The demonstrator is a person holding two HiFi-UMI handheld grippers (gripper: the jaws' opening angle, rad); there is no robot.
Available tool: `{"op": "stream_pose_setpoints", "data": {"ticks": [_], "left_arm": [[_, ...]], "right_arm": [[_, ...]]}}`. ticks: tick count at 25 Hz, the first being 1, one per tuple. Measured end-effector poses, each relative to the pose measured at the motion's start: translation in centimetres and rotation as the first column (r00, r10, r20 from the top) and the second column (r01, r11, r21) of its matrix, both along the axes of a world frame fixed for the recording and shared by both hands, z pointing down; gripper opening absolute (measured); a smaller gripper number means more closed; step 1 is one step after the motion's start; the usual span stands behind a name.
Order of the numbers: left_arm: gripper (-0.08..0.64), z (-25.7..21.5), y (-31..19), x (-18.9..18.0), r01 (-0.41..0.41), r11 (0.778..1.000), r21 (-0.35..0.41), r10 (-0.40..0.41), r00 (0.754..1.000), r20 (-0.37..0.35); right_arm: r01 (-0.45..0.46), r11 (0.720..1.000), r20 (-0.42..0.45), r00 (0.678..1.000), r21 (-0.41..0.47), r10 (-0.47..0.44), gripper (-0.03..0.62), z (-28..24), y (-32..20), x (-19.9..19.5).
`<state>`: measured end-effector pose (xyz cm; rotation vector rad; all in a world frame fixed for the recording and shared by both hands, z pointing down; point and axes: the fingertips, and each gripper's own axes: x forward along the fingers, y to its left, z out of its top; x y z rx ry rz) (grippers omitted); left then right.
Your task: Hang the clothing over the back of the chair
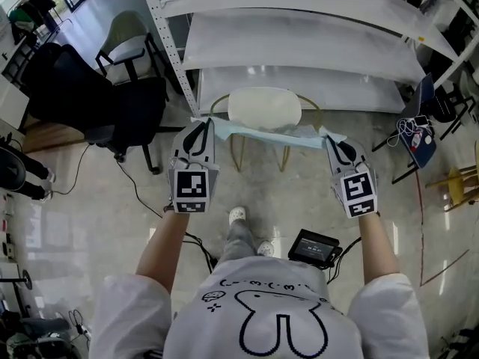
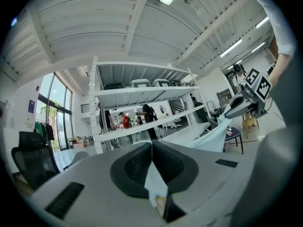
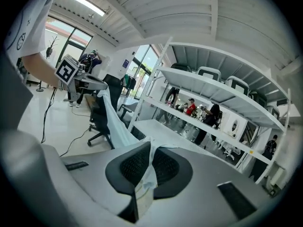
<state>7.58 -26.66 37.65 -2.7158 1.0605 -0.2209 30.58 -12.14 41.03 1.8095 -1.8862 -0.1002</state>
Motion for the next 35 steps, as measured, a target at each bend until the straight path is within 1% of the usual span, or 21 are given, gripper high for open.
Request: {"op": "stream_pose_setpoints", "data": {"ticks": [3, 5, 8, 11, 15, 17, 21, 25, 29, 30, 33, 35], "left_arm": [[0.029, 3.0, 1.4, -1.7, 0.039, 0.996, -0.078, -0.040, 0.999, -0.003], [0.029, 5.1, 2.4, -2.5, 0.056, 0.990, -0.126, -0.054, 0.998, 0.013], [0.029, 8.3, 3.8, -3.4, 0.070, 0.979, -0.191, -0.061, 0.997, 0.054], [0.029, 11.4, 4.8, -3.9, 0.088, 0.966, -0.245, -0.065, 0.993, 0.101], [0.029, 15.8, 6.3, -4.7, 0.121, 0.939, -0.322, -0.069, 0.983, 0.168], [0.029, 18.5, 7.0, -5.3, 0.155, 0.915, -0.372, -0.081, 0.975, 0.208], [0.029, 23.3, 8.7, -6.5, 0.212, 0.853, -0.478, -0.092, 0.961, 0.262], [0.028, 27.0, 10.3, -6.6, 0.233, 0.801, -0.551, -0.059, 0.947, 0.315], [0.029, 31.0, 12.1, -7.0, 0.260, 0.733, -0.629, -0.010, 0.928, 0.372], [0.028, 31.8, 12.6, -7.2, 0.267, 0.718, -0.643, 0.003, 0.923, 0.386], [0.029, 33.7, 13.5, -8.1, 0.290, 0.686, -0.667, 0.030, 0.905, 0.423], [0.029, 34.9, 14.2, -8.7, 0.312, 0.651, -0.692, 0.039, 0.896, 0.441]], "right_arm": [[0.026, 0.998, 0.035, 0.999, -0.050, -0.025, 0.015, 2.7, 1.6, -1.4], [0.042, 0.995, 0.056, 0.998, -0.087, -0.037, 0.015, 4.5, 2.6, -2.2], [0.068, 0.986, 0.086, 0.995, -0.150, -0.055, 0.015, 7.1, 3.9, -3.2], [0.079, 0.974, 0.118, 0.992, -0.213, -0.054, 0.015, 9.8, 4.8, -3.7], [0.102, 0.948, 0.176, 0.983, -0.301, -0.050, 0.015, 13.9, 6.2, -4.6], [0.120, 0.931, 0.200, 0.978, -0.344, -0.052, 0.015, 16.0, 7.1, -5.2], [0.138, 0.901, 0.225, 0.973, -0.411, -0.047, 0.015, 19.9, 8.8, -6.0], [0.142, 0.868, 0.249, 0.968, -0.476, -0.022, 0.015, 22.7, 10.4, -6.7], [0.143, 0.835, 0.267, 0.964, -0.532, 0.005, 0.015, 25.6, 11.8, -7.1], [0.143, 0.827, 0.273, 0.962, -0.544, 0.012, 0.015, 26.2, 12.2, -7.2], [0.153, 0.803, 0.289, 0.957, -0.577, 0.025, 0.015, 28.0, 13.2, -7.9], [0.164, 0.785, 0.302, 0.953, -0.598, 0.031, 0.015, 28.8, 13.8, -8.6]]}}
